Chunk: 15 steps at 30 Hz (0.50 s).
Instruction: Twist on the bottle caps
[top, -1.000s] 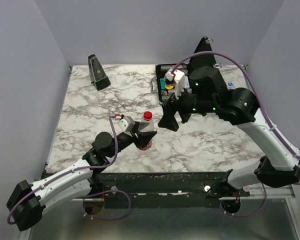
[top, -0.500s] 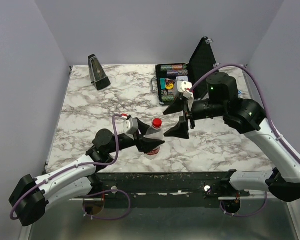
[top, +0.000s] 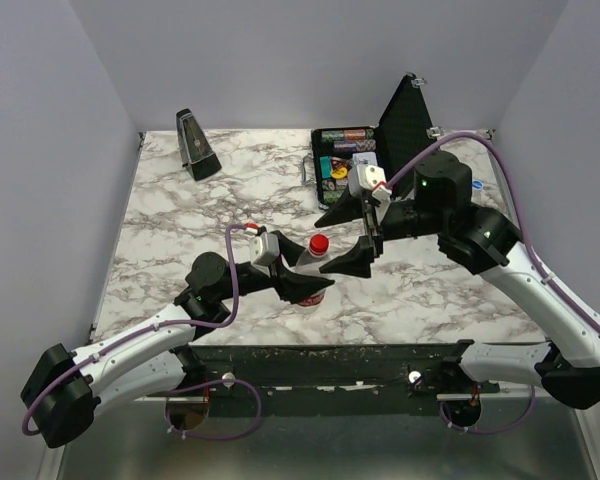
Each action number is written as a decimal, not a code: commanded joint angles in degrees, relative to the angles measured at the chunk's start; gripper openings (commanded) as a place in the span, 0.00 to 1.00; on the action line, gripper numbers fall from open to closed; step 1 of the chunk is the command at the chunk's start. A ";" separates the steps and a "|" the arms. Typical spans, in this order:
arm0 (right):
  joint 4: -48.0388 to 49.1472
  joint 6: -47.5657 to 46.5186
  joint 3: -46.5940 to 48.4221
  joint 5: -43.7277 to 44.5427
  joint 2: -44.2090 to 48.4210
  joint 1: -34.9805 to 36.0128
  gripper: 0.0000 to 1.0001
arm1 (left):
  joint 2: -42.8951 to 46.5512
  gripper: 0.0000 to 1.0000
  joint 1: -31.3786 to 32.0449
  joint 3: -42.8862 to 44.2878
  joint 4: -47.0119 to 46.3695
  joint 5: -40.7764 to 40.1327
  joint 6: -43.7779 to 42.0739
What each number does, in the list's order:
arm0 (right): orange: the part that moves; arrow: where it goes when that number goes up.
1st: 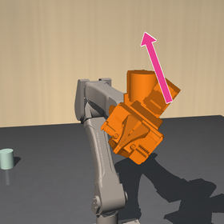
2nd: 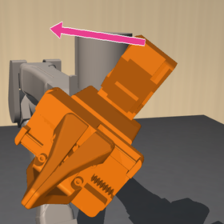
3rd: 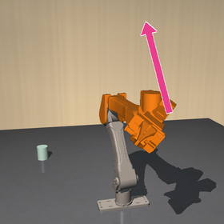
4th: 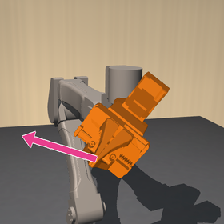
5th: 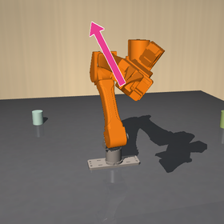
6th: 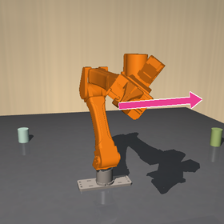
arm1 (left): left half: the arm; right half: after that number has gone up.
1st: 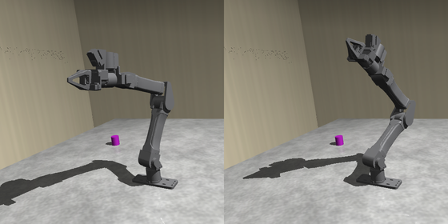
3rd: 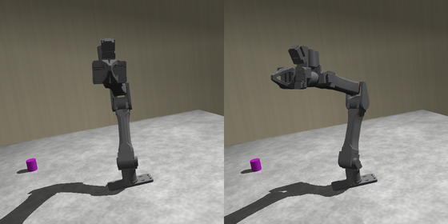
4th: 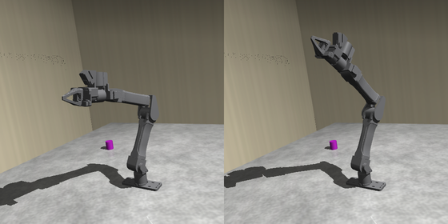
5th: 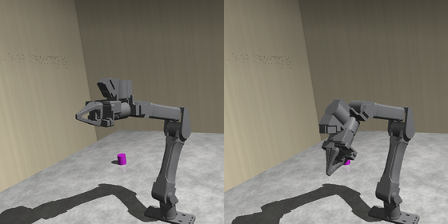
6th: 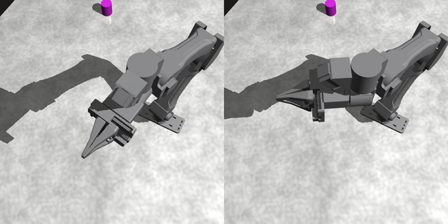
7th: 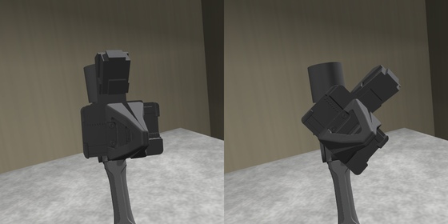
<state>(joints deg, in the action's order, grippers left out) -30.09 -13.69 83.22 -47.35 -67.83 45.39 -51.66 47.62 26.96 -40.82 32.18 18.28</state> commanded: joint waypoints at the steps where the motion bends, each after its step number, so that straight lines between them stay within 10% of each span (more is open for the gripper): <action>1: 3.02 1.30 -1.66 -1.95 1.74 -0.12 0.90 | 0.15 0.35 -0.24 1.60 -2.25 -2.30 -0.27; 15: 2.67 3.58 -3.85 -3.71 4.29 -0.21 0.90 | 1.47 0.31 -0.24 1.34 0.03 -10.20 0.61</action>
<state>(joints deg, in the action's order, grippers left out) -27.90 -11.64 80.27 -47.90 -65.21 45.21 -51.29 47.64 26.96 -40.77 27.42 18.28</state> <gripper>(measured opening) 0.900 0.618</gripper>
